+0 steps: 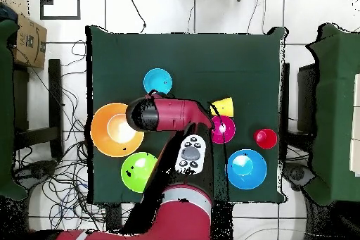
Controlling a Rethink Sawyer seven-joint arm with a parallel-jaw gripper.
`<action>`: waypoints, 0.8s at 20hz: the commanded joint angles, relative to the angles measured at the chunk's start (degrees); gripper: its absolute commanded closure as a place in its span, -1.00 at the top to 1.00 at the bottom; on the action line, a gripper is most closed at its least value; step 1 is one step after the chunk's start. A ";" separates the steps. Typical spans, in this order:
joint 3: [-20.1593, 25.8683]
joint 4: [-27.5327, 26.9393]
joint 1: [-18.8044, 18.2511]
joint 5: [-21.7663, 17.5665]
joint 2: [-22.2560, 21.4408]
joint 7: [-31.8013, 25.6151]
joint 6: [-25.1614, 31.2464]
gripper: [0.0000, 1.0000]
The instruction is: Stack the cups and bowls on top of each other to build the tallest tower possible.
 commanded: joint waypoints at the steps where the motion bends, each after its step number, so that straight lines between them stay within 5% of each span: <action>1: 6.63 0.07 -0.05 -2.26 3.23 0.04 2.55 1.00; 16: 6.64 -0.02 0.74 -2.42 5.97 0.89 0.25 1.00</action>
